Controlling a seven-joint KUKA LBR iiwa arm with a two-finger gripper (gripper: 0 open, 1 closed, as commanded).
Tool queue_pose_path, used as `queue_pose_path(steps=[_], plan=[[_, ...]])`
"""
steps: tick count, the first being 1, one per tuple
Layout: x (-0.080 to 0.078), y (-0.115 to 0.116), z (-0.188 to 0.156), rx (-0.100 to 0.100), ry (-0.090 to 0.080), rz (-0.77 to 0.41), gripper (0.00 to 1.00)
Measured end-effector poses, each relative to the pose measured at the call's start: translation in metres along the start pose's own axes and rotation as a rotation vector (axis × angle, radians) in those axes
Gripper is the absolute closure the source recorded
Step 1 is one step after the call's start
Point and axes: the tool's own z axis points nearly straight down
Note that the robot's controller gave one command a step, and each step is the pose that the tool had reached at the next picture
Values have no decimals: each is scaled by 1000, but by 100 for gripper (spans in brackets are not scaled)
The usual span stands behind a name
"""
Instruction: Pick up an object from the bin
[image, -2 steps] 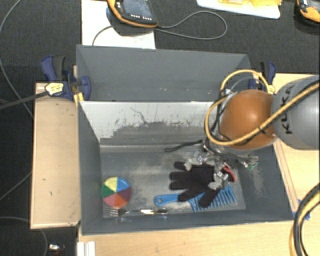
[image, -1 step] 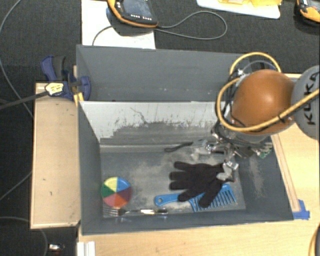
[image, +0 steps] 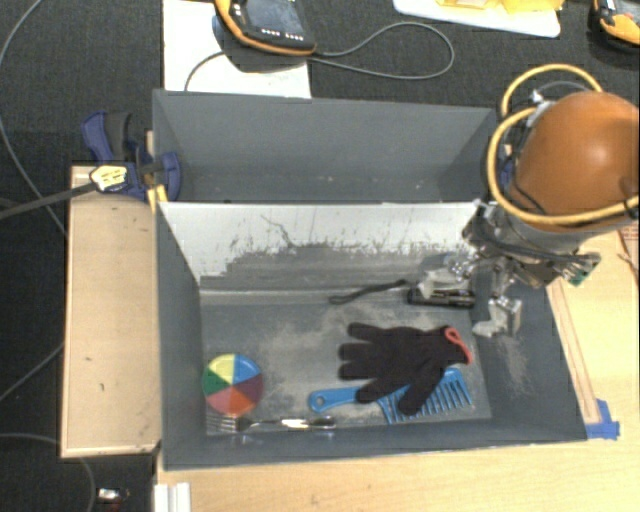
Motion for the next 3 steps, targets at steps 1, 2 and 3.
queue_pose_path(steps=[1, 2, 3], plan=[[8, -7, 66, -1, -3, 214, 0], [18, -10, 104, 9, -10, 239, 0], [37, -9, 151, 11, -11, 97, 0]])
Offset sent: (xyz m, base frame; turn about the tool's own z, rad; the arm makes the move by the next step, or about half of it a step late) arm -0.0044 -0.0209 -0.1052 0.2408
